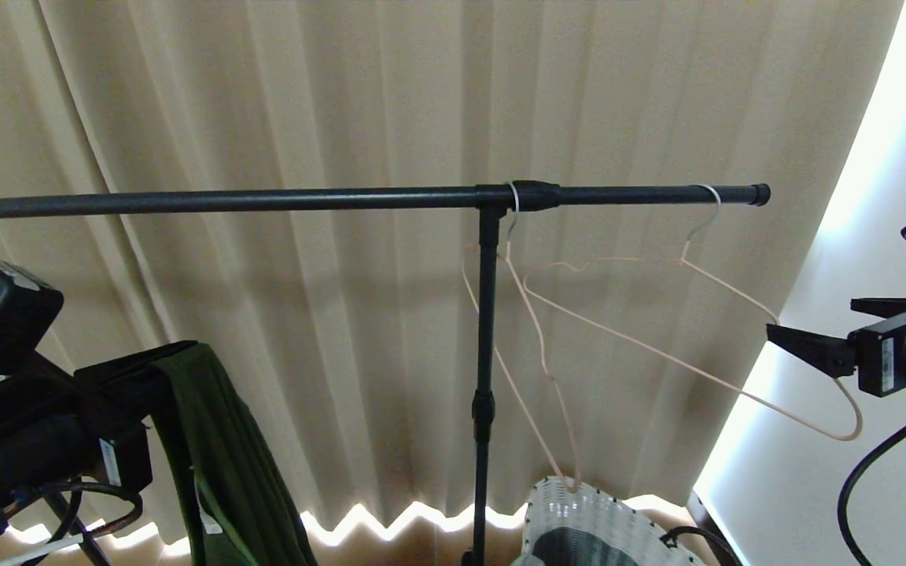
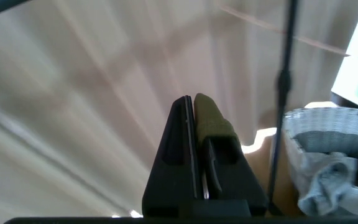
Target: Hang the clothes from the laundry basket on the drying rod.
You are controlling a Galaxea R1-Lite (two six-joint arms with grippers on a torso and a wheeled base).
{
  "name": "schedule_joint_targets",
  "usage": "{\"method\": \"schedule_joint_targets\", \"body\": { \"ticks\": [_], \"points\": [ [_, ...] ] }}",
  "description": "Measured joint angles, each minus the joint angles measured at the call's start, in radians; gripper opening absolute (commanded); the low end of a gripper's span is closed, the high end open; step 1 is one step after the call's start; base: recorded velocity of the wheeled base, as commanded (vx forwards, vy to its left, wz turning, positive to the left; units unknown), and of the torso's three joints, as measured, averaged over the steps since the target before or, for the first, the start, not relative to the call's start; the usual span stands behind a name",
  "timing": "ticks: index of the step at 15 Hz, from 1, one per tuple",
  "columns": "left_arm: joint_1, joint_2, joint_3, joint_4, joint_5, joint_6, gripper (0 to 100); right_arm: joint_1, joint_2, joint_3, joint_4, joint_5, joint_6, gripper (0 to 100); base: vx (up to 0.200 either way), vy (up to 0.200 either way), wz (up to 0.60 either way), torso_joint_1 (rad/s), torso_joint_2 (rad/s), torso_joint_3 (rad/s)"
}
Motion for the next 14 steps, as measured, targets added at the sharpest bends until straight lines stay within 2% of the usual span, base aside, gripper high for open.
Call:
{"method": "schedule_joint_targets", "body": {
  "ticks": [3, 6, 10, 14],
  "points": [
    [-0.005, 0.003, -0.005, 0.0, -0.065, 0.001, 0, 0.0, 0.084, -0.049, -0.001, 0.023, 0.013, 100, 0.0, 0.0, 0.0, 0.0, 0.0, 0.0],
    [-0.006, 0.007, -0.014, 0.0, -0.066, 0.001, 0, -0.001, 0.153, -0.09, 0.005, 0.077, 0.036, 100, 0.0, 0.0, 0.0, 0.0, 0.0, 0.0],
    [-0.006, 0.011, -0.015, 0.0, -0.067, 0.002, 0, 0.007, 0.189, -0.092, 0.032, 0.143, 0.054, 100, 0.0, 0.0, 0.0, 0.0, 0.0, 0.0],
    [-0.006, 0.011, -0.017, 0.0, -0.067, 0.003, 0, 0.076, 0.181, -0.092, 0.061, 0.168, 0.142, 100, 0.0, 0.0, 0.0, 0.0, 0.0, 0.0]
  ]
}}
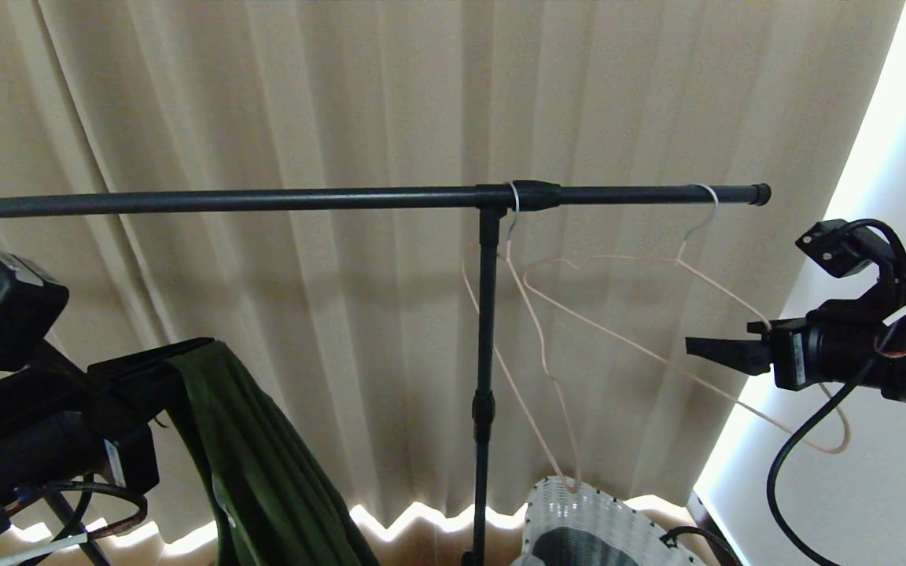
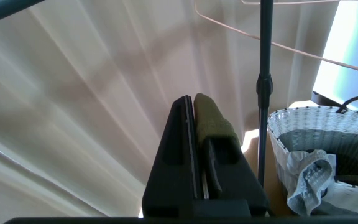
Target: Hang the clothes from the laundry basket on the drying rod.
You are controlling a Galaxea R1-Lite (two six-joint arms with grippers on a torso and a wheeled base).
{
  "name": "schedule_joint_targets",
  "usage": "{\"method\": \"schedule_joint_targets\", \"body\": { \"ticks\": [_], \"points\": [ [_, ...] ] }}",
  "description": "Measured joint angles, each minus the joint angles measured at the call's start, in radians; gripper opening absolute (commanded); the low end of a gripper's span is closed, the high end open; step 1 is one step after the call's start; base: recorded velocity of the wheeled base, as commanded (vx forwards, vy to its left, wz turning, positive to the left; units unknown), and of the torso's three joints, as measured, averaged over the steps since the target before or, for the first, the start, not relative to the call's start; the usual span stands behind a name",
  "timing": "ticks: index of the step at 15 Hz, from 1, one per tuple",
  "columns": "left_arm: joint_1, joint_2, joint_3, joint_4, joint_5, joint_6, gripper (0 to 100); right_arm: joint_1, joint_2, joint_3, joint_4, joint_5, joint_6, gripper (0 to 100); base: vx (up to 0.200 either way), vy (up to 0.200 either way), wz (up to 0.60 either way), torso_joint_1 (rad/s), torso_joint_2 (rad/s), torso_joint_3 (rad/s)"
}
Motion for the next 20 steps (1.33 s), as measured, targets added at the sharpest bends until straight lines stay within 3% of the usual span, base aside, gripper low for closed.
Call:
{"method": "schedule_joint_targets", "body": {
  "ticks": [4, 6, 8, 10, 20],
  "points": [
    [0.0, 0.0, 0.0, 0.0, 0.0, 0.0, 0, 0.041, -0.011, 0.001, 0.001, -0.015, 0.009, 100, 0.0, 0.0, 0.0, 0.0, 0.0, 0.0],
    [0.0, -0.001, 0.001, 0.0, 0.0, 0.0, 0, 0.044, -0.003, 0.003, -0.002, -0.076, 0.009, 100, 0.0, 0.0, 0.0, 0.0, 0.0, 0.0],
    [0.0, -0.002, 0.002, 0.0, 0.0, 0.0, 0, 0.044, 0.016, 0.003, -0.01, -0.198, 0.009, 100, 0.0, 0.0, 0.0, 0.0, 0.0, 0.0],
    [0.0, -0.004, 0.003, 0.0, 0.001, 0.0, 0, 0.044, 0.034, 0.0, -0.011, -0.246, 0.01, 100, 0.0, 0.0, 0.0, 0.0, 0.0, 0.0],
    [0.0, -0.005, 0.004, 0.0, 0.001, 0.0, 0, 0.038, 0.053, -0.002, -0.011, -0.284, 0.01, 100, 0.0, 0.0, 0.0, 0.0, 0.0, 0.0]
  ]
}}
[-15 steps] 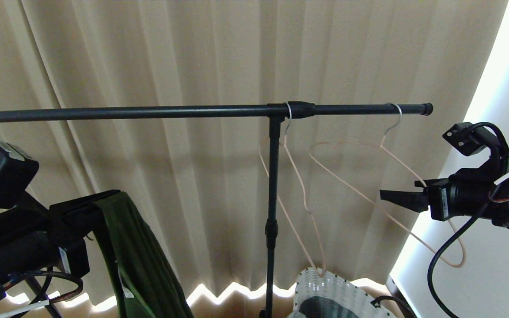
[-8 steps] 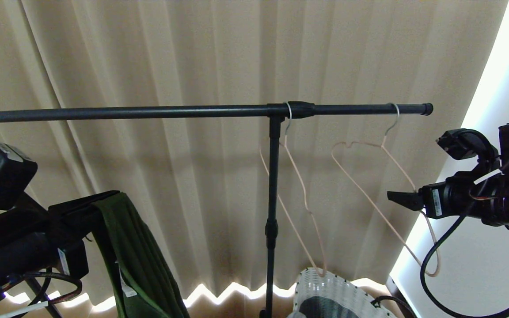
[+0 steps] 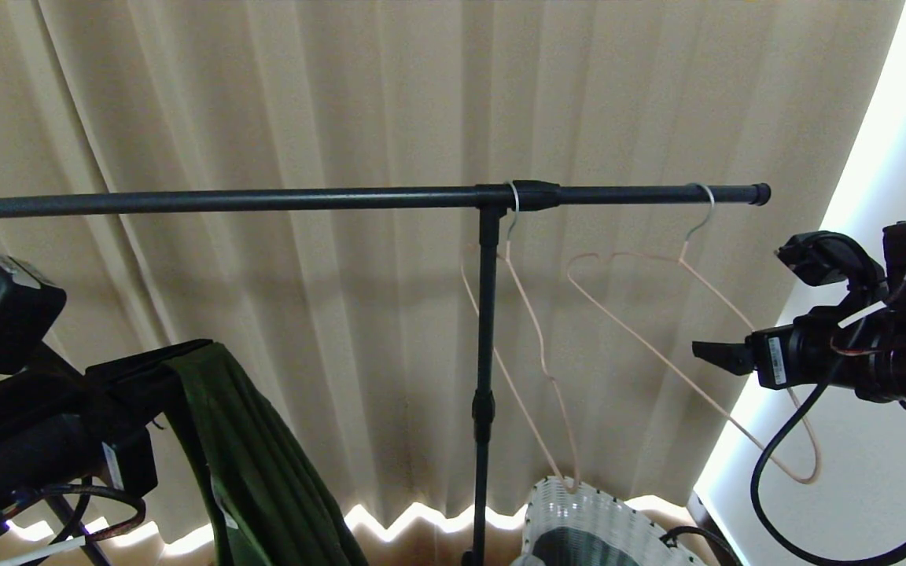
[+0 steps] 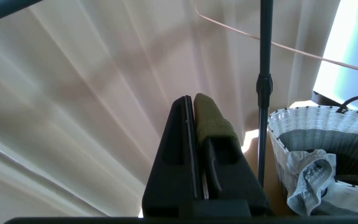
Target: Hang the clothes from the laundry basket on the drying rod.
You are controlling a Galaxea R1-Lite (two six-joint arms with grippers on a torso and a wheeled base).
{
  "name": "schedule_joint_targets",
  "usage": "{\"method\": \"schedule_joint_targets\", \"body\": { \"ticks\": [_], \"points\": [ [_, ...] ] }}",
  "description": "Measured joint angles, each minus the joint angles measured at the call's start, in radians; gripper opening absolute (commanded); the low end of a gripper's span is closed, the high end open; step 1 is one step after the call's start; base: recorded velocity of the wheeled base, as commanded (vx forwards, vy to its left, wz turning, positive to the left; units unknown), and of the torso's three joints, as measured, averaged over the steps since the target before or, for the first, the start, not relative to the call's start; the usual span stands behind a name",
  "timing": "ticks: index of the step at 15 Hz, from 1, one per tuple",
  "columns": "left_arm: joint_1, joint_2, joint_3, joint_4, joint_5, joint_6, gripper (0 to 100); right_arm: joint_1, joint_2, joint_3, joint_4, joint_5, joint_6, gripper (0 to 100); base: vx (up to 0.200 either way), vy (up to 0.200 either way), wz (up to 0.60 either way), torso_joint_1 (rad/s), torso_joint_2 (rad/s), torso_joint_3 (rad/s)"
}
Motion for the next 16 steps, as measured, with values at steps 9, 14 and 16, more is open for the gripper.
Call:
{"method": "schedule_joint_targets", "body": {
  "ticks": [9, 14, 16],
  "points": [
    [0.0, 0.0, 0.003, 0.0, 0.0, 0.003, 0, 0.0, -0.004, 0.002, 0.001, 0.0, 0.0, 0, 0.0, 0.0, 0.0, 0.0, 0.0, 0.0],
    [0.0, 0.0, 0.011, -0.003, 0.0, 0.006, 0, 0.001, -0.042, 0.005, -0.003, 0.002, 0.016, 0, 0.0, 0.0, 0.0, 0.0, 0.0, 0.0],
    [0.001, 0.0, 0.012, -0.027, 0.0, 0.007, 0, 0.001, -0.089, 0.013, -0.004, 0.002, 0.029, 0, 0.0, 0.0, 0.0, 0.0, 0.0, 0.0]
  ]
}}
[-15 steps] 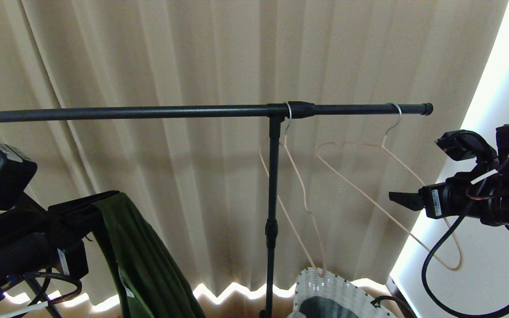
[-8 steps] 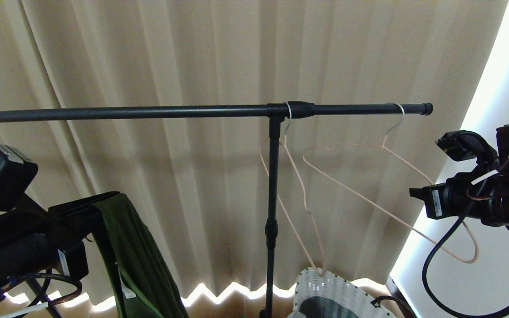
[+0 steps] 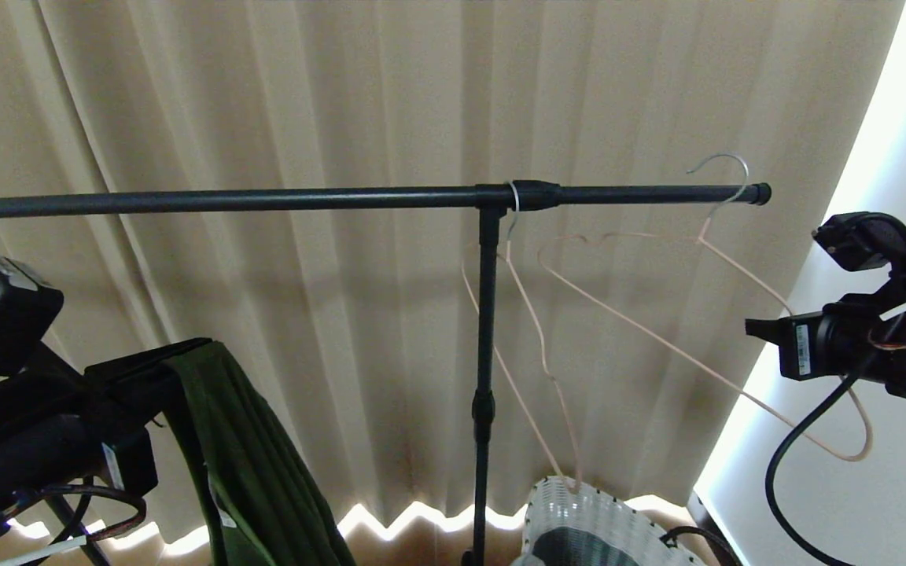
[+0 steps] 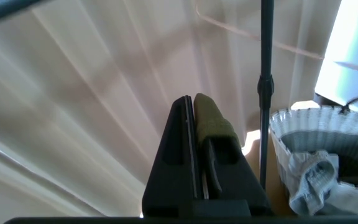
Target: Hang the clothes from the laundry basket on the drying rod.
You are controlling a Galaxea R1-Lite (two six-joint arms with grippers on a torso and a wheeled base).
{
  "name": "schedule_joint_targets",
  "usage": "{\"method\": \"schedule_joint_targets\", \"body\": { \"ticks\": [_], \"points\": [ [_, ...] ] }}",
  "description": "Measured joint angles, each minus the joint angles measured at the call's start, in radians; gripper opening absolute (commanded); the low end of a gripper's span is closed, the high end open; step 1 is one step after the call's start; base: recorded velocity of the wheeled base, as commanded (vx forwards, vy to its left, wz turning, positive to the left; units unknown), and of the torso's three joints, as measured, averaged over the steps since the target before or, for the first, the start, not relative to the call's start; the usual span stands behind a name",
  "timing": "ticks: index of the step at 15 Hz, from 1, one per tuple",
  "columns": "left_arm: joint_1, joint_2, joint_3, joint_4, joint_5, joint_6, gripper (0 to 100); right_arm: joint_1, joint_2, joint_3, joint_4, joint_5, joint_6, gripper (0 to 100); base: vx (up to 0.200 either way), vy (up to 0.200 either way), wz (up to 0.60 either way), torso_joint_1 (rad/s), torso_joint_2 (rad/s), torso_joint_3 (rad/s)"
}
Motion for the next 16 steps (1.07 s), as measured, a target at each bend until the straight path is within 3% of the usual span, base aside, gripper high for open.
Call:
{"method": "schedule_joint_targets", "body": {
  "ticks": [3, 8, 16],
  "points": [
    [0.001, 0.001, 0.003, -0.002, 0.002, 0.001, 0, 0.0, -0.089, 0.049, 0.0, -0.002, 0.001, 0, 0.0, 0.0, 0.0, 0.0, 0.0, 0.0],
    [0.004, 0.005, 0.005, -0.001, 0.005, 0.025, 0, 0.001, -0.215, 0.154, 0.003, -0.006, 0.0, 0, -0.2, 0.0, 0.0, 0.009, 0.0, 0.005],
    [0.005, 0.006, 0.004, -0.002, 0.004, 0.03, 0, 0.001, -0.256, 0.19, -0.001, -0.039, 0.001, 0, -0.175, 0.0, 0.0, -0.003, 0.0, 0.003]
  ]
}}
